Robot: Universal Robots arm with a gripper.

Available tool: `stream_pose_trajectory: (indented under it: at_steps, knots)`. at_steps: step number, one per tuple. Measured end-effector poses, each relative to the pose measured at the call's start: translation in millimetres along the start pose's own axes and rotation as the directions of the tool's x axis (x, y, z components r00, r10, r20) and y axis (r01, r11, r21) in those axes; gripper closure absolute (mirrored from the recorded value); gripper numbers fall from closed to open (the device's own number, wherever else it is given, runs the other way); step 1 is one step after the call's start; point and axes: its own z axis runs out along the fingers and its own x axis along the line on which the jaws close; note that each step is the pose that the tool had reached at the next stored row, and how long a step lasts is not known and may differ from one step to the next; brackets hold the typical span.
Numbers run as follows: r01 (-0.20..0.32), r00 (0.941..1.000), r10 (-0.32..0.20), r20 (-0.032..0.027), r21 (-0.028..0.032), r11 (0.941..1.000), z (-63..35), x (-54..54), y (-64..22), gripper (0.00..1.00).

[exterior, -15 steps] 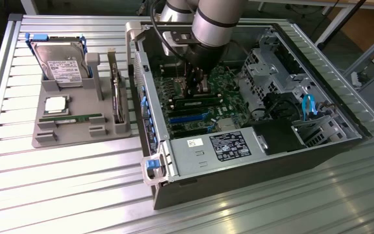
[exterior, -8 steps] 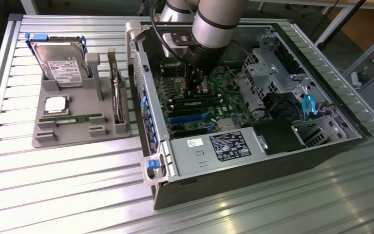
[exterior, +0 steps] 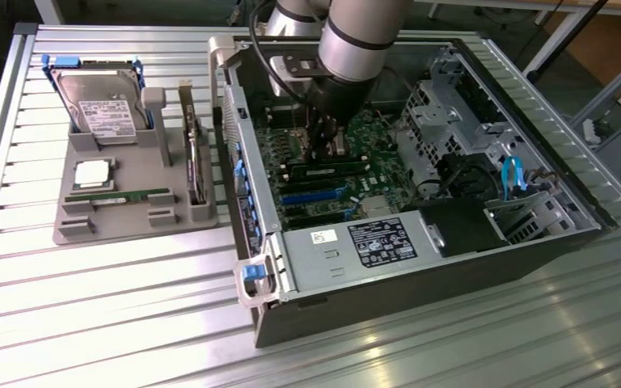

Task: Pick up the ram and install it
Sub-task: 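Press down the ram until it locks into place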

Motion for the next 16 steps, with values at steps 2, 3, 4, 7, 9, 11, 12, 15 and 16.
stream_pose_trajectory:
  at_steps: [2,3,4,7,9,11,12,15,16]
  knots:
    - [0.0,1.0,0.0,0.0,0.0,1.0,1.2,0.0,-0.1,0.91]
    - [0.0,1.0,0.0,0.0001,0.0,1.0,2.2,0.1,-0.1,0.91]
    - [0.0,1.0,0.0,-0.0001,-0.0001,1.0,2.6,0.1,-0.1,0.91]
    - [0.0,1.0,0.0,0.0001,0.0001,1.0,4.8,0.1,-0.2,0.91]
    - [0.0,1.0,0.0,0.0,0.0,1.0,7.1,0.2,-0.3,0.91]
    - [0.0,1.0,0.0,0.0001,0.0,1.0,7.4,0.2,-0.4,0.91]
    - [0.0,1.0,0.0,0.0004,0.0001,1.0,8.2,0.2,-0.4,0.91]
    - [0.0,1.0,0.0,0.0002,0.0,1.0,9.5,0.3,-0.4,0.91]
    - [0.0,1.0,0.0,0.0,-0.0001,1.0,10.0,0.4,-0.5,0.91]
